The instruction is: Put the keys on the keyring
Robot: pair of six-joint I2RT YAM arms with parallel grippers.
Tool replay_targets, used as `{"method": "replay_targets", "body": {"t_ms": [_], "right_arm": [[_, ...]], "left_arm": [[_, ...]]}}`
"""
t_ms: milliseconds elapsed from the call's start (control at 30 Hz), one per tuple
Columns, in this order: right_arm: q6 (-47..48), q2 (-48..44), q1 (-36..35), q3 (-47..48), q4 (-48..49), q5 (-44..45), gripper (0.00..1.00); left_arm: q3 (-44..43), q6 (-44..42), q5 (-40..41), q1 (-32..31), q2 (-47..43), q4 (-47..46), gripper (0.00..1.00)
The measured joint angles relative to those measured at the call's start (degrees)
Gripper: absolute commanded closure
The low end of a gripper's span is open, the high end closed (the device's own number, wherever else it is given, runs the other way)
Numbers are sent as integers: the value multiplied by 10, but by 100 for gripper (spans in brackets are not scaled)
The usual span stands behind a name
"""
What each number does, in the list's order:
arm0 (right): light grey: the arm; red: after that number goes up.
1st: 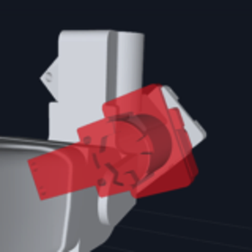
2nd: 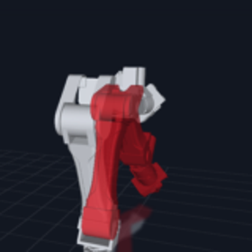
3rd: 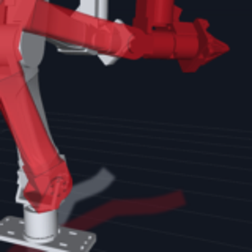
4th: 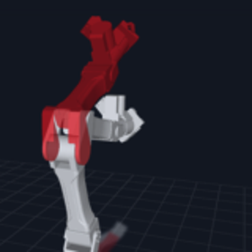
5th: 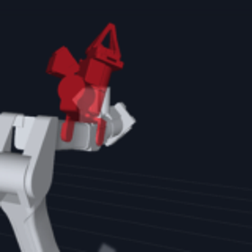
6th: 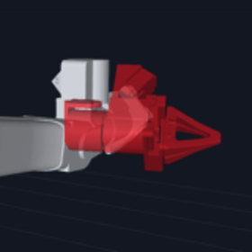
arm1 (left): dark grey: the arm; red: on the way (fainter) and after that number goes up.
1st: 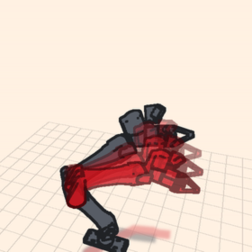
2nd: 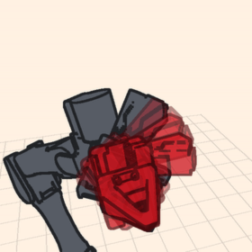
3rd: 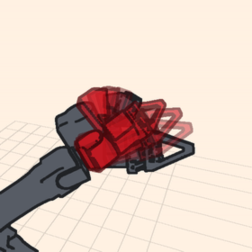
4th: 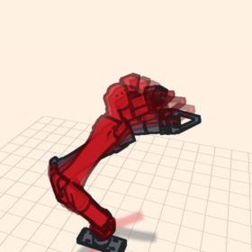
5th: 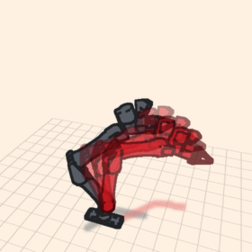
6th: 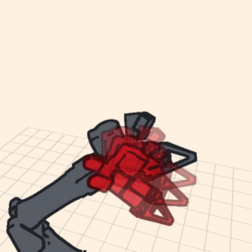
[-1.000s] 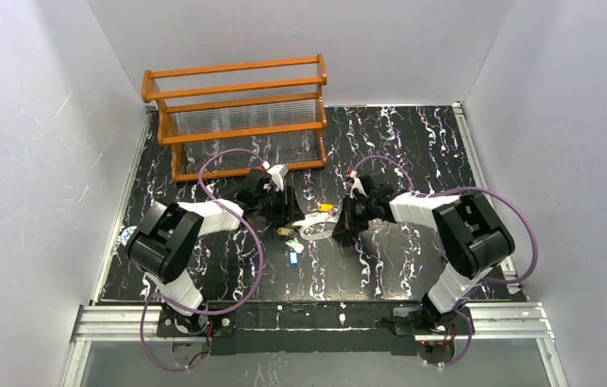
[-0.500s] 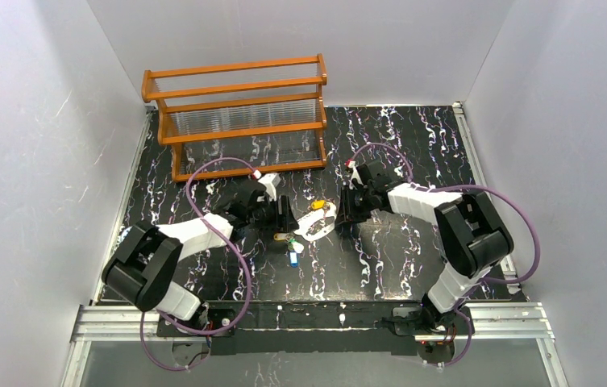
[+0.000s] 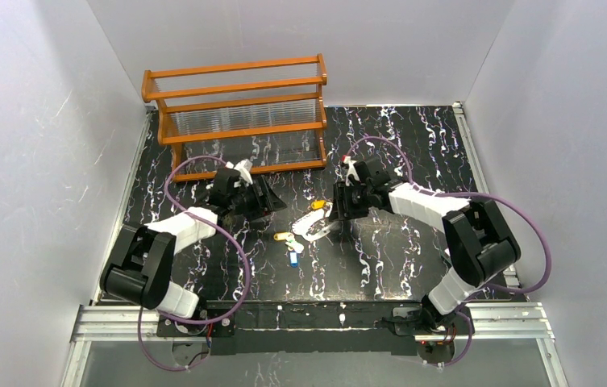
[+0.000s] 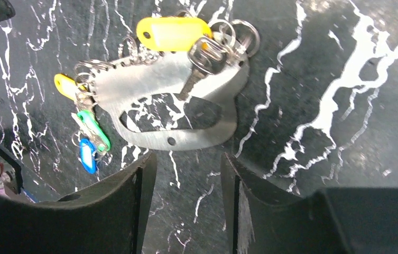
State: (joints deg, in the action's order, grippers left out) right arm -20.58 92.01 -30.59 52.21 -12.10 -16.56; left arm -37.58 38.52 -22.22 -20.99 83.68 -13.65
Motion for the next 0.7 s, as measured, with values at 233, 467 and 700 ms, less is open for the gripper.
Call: {"method": "replay_targets", "body": {"t_ms": [233,467,700], "right_arm": [[-2,32,-38,45,1,3,52],[-3,61,-83,82,3,8,52],[-2,88,-120,111,3,14,53]], "left_arm": [[53,50,-22,30,-18,-45,35],[95,74,-20,30,-76,-63,35],[109,81,-10,30,-92,-76,35]]}}
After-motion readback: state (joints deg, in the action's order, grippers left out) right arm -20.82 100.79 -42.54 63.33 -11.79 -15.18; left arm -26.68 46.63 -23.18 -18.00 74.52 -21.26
